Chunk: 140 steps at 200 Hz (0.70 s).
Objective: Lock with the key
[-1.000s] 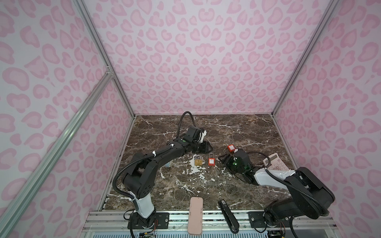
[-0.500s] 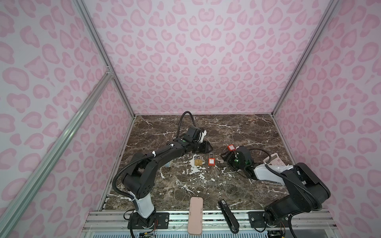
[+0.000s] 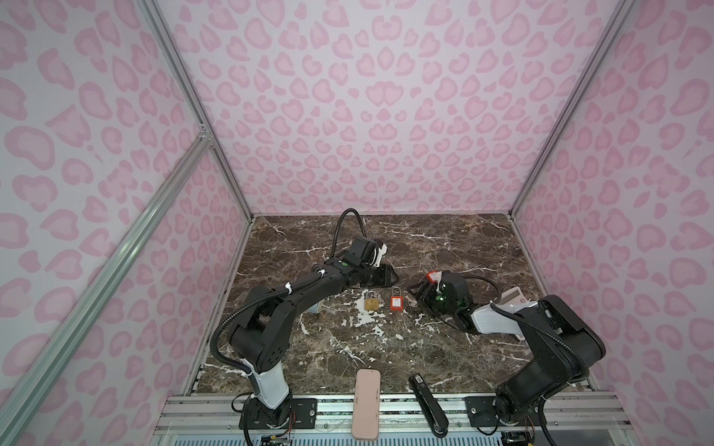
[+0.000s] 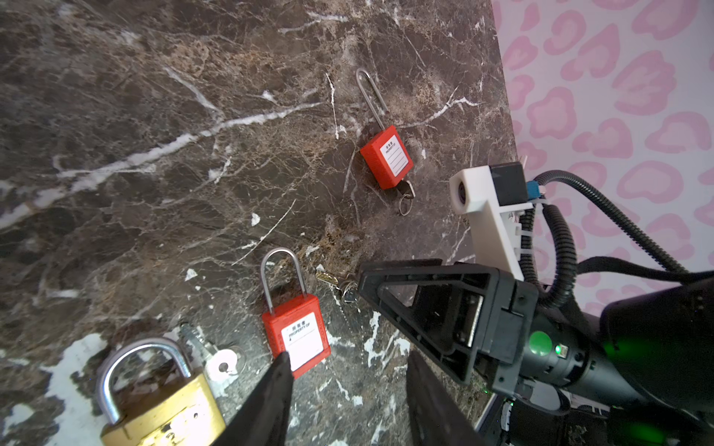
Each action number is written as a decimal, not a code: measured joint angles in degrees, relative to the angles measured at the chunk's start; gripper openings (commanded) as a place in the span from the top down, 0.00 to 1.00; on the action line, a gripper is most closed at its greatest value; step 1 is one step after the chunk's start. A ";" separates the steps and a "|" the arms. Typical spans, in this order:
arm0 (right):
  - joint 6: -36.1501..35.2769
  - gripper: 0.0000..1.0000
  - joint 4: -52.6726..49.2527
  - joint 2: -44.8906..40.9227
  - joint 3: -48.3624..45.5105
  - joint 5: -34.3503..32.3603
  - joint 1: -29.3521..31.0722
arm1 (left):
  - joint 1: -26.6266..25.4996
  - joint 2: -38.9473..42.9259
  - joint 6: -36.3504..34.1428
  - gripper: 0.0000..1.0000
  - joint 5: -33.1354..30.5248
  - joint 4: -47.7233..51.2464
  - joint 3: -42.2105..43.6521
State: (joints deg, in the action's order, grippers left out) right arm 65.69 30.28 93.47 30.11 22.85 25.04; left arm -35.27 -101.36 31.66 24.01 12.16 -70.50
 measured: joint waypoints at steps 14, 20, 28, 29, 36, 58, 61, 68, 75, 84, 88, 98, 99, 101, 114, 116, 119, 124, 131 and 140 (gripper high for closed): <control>0.79 0.29 1.20 0.00 -0.70 0.39 0.24 | 0.00 0.00 0.00 0.50 0.00 0.00 0.00; 0.81 0.29 1.53 0.02 -0.87 0.70 0.37 | 0.00 0.00 0.00 0.50 0.00 0.00 0.00; 0.94 0.29 1.77 0.11 -0.98 1.14 0.55 | 0.00 0.00 0.00 0.50 0.00 0.00 0.00; 0.96 0.29 1.79 0.11 -0.98 1.18 0.55 | 0.00 0.00 0.00 0.50 0.00 0.00 0.00; 1.25 0.29 2.08 0.31 -1.03 1.51 0.61 | 0.00 0.00 0.00 0.50 0.00 0.00 0.00; 1.40 0.29 3.52 1.27 -0.92 2.69 0.68 | 0.00 0.00 0.00 0.50 0.00 0.00 0.00; 1.40 0.29 3.72 1.40 -0.87 2.80 0.72 | 0.00 0.00 0.00 0.50 0.00 0.00 0.00; 1.46 0.29 3.93 1.64 -0.74 3.15 0.79 | 0.00 0.02 0.00 0.50 0.00 0.00 0.00; 1.68 0.29 4.11 1.81 -0.63 3.34 0.87 | 0.00 0.02 0.00 0.50 0.00 0.00 0.00; 1.66 0.30 4.15 1.92 -0.59 3.56 1.01 | 0.00 0.02 0.00 0.50 0.00 0.00 0.00; 1.70 0.30 4.13 1.92 -0.57 3.56 1.05 | 0.00 0.02 0.00 0.50 0.00 0.00 0.02; 1.81 0.30 4.09 1.88 -0.55 3.72 1.11 | 0.00 0.07 0.00 0.50 0.00 -0.04 0.15; 1.81 0.30 4.07 1.86 -0.55 3.74 1.11 | 0.00 0.09 0.00 0.50 0.00 -0.04 0.20; 1.81 0.30 4.02 1.86 -0.55 3.74 1.11 | 0.00 0.09 0.00 0.50 0.00 -0.04 0.22; 1.79 0.30 2.43 0.90 -0.46 3.69 1.09 | 0.00 0.33 0.02 0.50 0.00 0.02 0.37; 1.79 0.30 2.01 0.70 -0.42 3.72 1.07 | 0.00 0.35 0.02 0.50 0.00 0.02 0.39; 1.73 0.30 1.38 0.42 -0.28 3.67 1.01 | 0.00 0.44 0.02 0.50 0.00 0.02 0.39; 1.36 0.30 0.13 -0.07 0.00 3.69 0.83 | 0.00 0.57 0.02 0.50 0.00 0.02 0.39; 0.61 0.30 -2.27 -1.03 0.70 3.67 0.50 | 0.00 0.68 0.02 0.50 0.00 -0.04 0.39; -0.90 0.30 -5.35 -2.43 1.99 3.02 -0.07 | 0.00 0.74 0.02 0.50 0.00 -0.04 0.42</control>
State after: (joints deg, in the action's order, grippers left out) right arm 64.79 24.93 91.05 32.10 25.87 24.97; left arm -35.27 -100.62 31.68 24.01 12.12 -70.08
